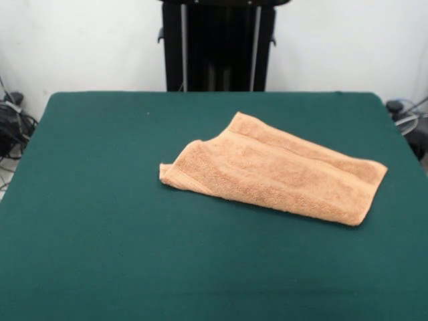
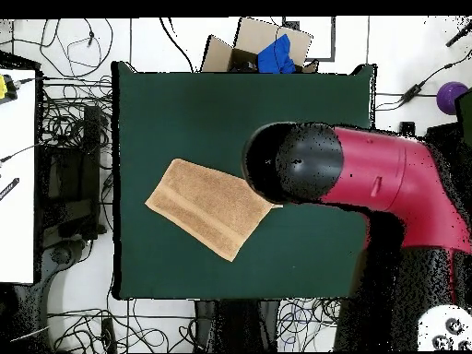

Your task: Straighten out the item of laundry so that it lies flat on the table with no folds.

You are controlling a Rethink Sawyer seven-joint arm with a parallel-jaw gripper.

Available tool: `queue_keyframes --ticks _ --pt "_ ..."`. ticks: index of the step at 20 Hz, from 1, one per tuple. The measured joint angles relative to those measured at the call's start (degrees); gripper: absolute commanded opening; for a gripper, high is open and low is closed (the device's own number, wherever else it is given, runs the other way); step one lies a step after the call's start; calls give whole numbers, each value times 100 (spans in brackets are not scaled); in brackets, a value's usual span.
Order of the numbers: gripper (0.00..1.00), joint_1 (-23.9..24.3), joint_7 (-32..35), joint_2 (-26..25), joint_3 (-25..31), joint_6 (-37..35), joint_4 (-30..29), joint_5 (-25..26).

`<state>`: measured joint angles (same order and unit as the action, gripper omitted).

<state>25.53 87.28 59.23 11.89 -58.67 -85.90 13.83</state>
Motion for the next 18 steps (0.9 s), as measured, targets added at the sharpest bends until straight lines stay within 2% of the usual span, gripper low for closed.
queue_keyframes --ticks 6,12,18 --pt "100 154 0 99 222 889 -311 -121" --pt "100 112 0 207 223 928 -463 -121" --pt "100 -169 0 516 159 929 -678 -121"
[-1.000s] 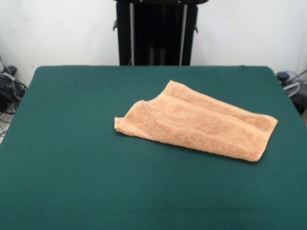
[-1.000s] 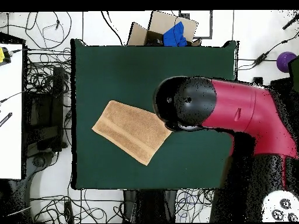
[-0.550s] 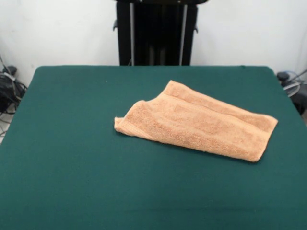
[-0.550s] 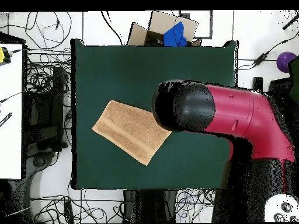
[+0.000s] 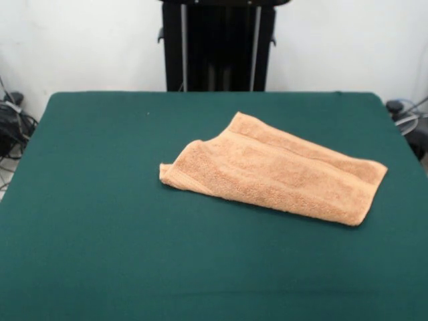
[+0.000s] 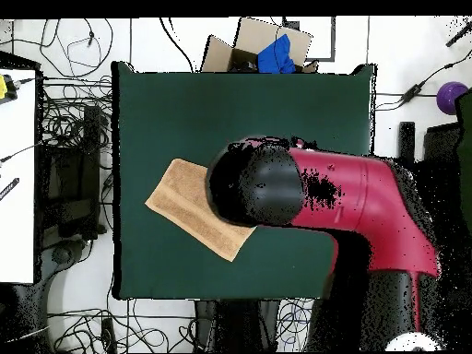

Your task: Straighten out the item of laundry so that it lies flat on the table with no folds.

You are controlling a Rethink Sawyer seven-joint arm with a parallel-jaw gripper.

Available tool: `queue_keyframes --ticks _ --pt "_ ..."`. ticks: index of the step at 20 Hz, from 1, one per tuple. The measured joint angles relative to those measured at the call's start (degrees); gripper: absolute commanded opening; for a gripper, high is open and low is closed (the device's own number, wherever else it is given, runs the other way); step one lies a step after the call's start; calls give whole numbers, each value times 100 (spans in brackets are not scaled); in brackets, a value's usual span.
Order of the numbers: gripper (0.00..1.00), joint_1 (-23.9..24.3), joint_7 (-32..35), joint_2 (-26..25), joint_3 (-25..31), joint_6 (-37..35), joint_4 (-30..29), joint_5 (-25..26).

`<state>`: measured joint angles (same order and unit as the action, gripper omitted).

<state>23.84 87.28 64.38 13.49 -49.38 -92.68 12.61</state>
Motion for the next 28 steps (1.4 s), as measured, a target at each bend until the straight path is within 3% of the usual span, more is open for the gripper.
queue_keyframes --ticks 15,28 --pt "100 -232 0 658 -126 21 -659 6" --pt "100 -731 211 821 -766 531 -1217 -18"
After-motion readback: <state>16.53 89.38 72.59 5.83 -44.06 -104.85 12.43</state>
